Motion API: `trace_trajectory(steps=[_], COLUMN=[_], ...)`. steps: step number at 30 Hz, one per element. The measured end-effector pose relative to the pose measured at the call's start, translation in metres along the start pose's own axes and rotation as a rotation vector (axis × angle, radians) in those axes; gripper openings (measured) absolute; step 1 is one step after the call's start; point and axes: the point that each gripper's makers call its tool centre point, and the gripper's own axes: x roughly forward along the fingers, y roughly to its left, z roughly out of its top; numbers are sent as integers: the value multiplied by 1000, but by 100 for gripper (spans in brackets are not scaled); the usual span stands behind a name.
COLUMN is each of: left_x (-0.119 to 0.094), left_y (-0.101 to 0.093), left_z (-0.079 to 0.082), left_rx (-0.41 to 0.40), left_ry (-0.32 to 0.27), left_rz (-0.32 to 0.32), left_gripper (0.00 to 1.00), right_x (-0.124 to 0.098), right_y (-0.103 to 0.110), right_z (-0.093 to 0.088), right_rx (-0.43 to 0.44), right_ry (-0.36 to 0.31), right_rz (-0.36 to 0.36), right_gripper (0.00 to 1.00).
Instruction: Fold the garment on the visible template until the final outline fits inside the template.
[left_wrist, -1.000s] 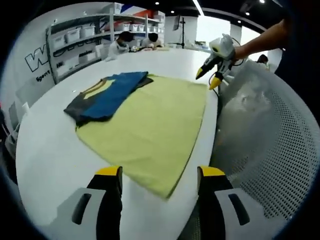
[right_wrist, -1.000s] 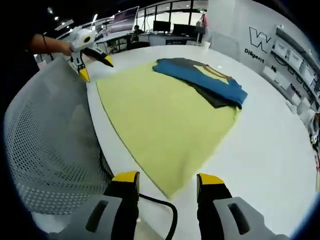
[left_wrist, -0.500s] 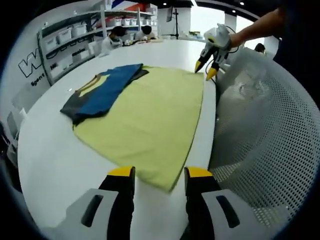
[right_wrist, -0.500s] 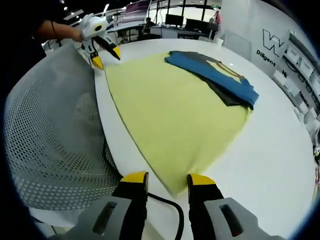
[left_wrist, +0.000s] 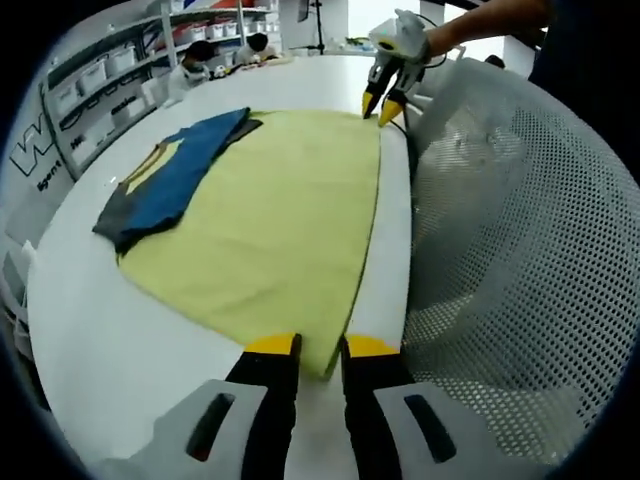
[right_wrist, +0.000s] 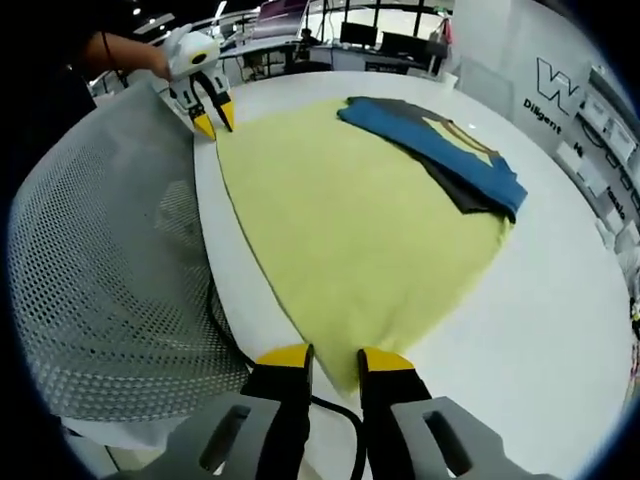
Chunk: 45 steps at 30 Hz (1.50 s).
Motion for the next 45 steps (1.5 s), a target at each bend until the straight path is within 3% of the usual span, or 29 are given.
trace_trajectory(steps=[5, 8, 11, 21, 32, 45], left_x=[0, 1, 2, -10, -37, -71], left_y=[8, 9, 8, 14, 45, 85], left_z=[0, 0, 0, 6, 35, 71], left_rx=[-49, -122, -130, -170, -148, -98], left_ry=[14, 21, 23, 7, -59, -110], left_rz=[26, 16, 13, 27, 91, 169], left_gripper=[2, 2, 1, 1, 1, 1], right_x=[1, 2, 2, -10, -36, -67], right_y=[-6, -10, -11, -18, -42, -78], right_z=[1, 1, 3, 10, 43, 96], right_rx=[-5, -15, 22, -26, -87, -143], right_ry=[-3, 13, 24, 24, -8, -73], right_rz=[-34, -43, -40, -46, -88, -148], right_gripper=[0, 0, 0, 0, 0, 0])
